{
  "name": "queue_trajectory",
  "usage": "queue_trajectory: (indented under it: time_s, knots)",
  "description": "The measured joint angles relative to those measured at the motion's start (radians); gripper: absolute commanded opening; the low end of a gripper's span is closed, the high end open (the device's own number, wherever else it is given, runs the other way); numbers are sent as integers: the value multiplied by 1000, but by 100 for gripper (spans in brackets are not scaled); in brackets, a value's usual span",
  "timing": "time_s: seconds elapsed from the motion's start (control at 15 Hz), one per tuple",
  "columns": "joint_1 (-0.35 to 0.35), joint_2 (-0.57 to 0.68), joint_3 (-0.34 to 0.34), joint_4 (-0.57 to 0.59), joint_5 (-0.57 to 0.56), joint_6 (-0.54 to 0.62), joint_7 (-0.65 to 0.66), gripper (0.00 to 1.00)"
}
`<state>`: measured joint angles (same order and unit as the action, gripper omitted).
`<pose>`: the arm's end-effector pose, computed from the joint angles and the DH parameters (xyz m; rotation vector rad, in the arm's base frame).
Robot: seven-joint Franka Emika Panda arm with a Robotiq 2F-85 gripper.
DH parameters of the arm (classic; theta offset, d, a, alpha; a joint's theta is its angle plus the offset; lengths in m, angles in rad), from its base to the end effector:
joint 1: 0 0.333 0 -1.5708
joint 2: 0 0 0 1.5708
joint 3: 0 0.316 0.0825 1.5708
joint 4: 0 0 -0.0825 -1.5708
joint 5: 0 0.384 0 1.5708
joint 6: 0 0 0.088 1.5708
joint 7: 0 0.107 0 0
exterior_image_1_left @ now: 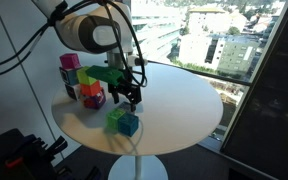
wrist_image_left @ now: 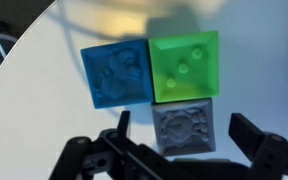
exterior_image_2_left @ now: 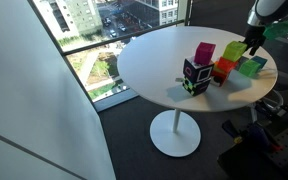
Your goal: Remove the gray block from the green block top and put it on the table behind the green block
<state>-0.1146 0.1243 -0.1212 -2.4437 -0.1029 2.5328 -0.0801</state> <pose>0.4696 -0.1125 0.2489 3.0730 -0.1069 -0.0705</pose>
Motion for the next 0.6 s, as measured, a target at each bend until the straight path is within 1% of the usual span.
queue_trajectory:
  time_s: [0.33,0.6]
  knots:
    - [0,-28,1,0,29,-28,0,100]
    - [2,-74,2,6,45,-104,-1,100]
